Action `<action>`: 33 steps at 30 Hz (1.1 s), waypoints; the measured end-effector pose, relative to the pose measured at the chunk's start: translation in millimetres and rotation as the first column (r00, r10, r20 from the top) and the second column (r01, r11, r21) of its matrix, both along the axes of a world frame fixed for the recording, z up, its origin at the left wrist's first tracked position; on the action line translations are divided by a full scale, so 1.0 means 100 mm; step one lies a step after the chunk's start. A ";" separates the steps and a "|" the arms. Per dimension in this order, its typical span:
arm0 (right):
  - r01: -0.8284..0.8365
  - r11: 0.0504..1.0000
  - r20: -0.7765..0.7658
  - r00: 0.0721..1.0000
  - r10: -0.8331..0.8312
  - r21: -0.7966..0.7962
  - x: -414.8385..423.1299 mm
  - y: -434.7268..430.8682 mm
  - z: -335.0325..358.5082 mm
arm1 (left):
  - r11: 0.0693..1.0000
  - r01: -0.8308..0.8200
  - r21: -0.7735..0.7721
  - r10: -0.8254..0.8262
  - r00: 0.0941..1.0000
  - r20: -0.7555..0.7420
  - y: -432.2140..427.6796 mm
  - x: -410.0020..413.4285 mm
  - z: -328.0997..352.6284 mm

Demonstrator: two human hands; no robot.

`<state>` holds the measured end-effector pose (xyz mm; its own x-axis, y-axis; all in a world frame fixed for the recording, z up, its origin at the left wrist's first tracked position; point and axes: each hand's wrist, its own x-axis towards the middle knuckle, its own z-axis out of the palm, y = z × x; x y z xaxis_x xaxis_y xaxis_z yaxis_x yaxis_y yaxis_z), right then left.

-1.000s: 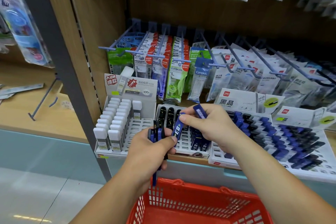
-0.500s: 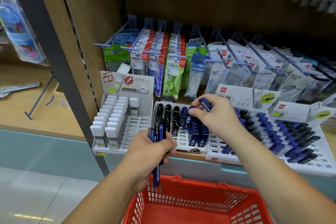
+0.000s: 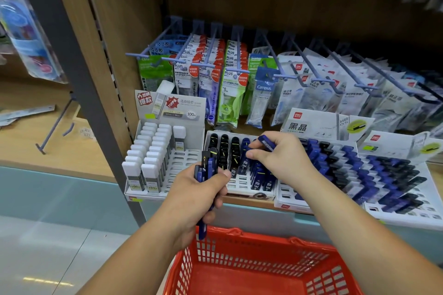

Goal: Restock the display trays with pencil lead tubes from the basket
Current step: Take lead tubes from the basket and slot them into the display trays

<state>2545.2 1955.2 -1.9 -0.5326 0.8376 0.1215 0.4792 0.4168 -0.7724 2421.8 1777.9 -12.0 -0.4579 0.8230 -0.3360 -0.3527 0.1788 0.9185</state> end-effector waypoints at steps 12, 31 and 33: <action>0.019 0.995 -0.031 0.999 -0.016 0.098 -0.02 0.03 -0.06 | 1.000 0.001 0.013 0.000 1.000 -0.019 -0.03 -0.03 -0.02; 0.002 1.000 -0.082 0.997 -0.002 -0.007 -0.05 -0.20 0.15 | 0.997 0.066 0.032 -0.066 0.998 -0.008 -0.05 -0.03 -0.02; -0.089 0.913 -0.330 0.943 -0.053 -0.399 -0.07 -0.29 0.29 | 0.997 0.054 0.048 -0.053 0.998 -0.020 -0.05 -0.02 0.00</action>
<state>2537.9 1925.7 26.9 -0.5372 0.8417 -0.0547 0.1659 0.0418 -0.9853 2420.0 1773.1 -12.4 -0.4190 0.8616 -0.2864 -0.3261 0.1516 0.9331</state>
